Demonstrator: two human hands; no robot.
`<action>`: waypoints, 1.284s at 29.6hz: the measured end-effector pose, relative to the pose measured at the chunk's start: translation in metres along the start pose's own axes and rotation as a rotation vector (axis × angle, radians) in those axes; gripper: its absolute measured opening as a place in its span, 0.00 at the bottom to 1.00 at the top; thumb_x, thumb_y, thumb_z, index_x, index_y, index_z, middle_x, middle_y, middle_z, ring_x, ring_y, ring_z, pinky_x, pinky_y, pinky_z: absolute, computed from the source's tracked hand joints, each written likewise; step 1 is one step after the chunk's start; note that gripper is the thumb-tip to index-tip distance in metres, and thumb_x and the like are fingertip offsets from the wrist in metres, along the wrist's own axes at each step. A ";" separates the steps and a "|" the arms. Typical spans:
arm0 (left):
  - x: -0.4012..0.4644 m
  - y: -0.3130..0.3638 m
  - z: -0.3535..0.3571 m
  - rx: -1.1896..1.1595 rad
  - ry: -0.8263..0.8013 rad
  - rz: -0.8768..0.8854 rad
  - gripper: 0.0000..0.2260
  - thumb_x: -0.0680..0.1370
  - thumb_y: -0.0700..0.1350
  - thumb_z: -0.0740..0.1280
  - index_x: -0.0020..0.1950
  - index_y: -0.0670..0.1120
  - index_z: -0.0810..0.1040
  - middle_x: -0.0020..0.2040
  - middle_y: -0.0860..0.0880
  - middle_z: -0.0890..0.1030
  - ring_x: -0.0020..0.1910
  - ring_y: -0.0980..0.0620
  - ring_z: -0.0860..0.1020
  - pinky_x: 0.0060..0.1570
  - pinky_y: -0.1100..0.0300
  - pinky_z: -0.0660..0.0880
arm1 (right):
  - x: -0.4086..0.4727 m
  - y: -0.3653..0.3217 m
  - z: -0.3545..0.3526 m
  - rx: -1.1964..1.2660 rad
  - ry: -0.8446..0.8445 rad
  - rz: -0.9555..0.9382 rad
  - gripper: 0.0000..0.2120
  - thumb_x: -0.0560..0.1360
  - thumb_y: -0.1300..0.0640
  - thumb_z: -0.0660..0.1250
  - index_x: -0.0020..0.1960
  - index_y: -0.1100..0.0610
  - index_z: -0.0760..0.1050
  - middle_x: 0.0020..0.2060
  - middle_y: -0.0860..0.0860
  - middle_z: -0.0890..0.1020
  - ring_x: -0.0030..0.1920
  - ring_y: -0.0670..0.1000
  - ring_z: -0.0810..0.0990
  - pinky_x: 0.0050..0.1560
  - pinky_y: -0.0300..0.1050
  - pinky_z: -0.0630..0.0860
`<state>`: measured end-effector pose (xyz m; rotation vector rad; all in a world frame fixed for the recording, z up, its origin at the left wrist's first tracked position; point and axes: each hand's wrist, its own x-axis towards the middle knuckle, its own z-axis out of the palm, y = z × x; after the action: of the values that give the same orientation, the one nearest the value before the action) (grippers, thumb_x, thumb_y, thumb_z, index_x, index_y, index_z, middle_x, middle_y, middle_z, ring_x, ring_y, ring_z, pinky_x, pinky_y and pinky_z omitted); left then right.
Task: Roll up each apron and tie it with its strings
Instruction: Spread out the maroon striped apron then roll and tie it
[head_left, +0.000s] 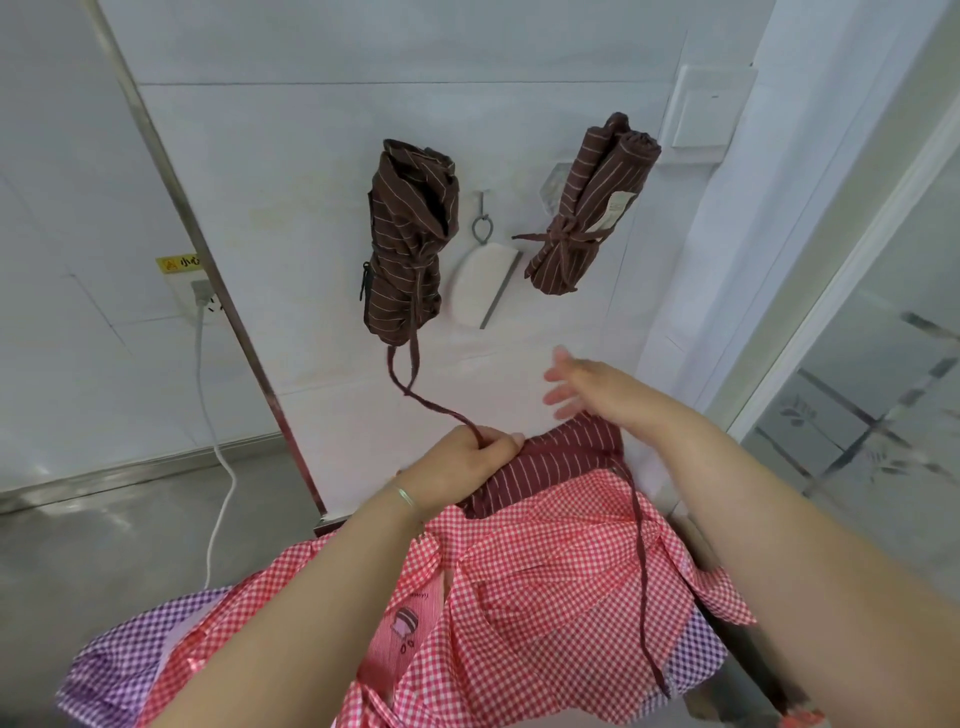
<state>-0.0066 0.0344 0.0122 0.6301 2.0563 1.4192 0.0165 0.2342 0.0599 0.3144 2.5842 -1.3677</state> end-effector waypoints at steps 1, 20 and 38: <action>-0.001 -0.002 -0.003 -0.070 0.020 -0.019 0.15 0.81 0.55 0.62 0.44 0.48 0.83 0.41 0.50 0.85 0.43 0.53 0.83 0.49 0.61 0.77 | -0.001 0.012 -0.008 0.165 -0.019 0.094 0.43 0.66 0.21 0.48 0.64 0.52 0.73 0.59 0.54 0.81 0.56 0.54 0.81 0.67 0.58 0.70; -0.009 0.033 0.006 0.032 -0.226 0.204 0.16 0.80 0.40 0.64 0.35 0.51 0.82 0.31 0.57 0.75 0.34 0.58 0.71 0.42 0.63 0.69 | -0.049 -0.036 -0.013 -0.158 -0.405 -0.218 0.13 0.79 0.49 0.61 0.41 0.56 0.74 0.27 0.46 0.69 0.26 0.42 0.65 0.29 0.33 0.65; -0.003 0.017 0.004 0.525 0.142 0.132 0.09 0.78 0.55 0.64 0.43 0.53 0.79 0.36 0.53 0.81 0.38 0.55 0.78 0.43 0.53 0.76 | -0.084 -0.029 0.005 -0.925 0.001 -0.449 0.12 0.81 0.43 0.53 0.48 0.46 0.72 0.37 0.42 0.75 0.39 0.43 0.73 0.46 0.44 0.73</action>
<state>0.0000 0.0405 0.0272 0.9084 2.5669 1.0073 0.0889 0.2064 0.1031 -0.4279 3.0398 -0.1162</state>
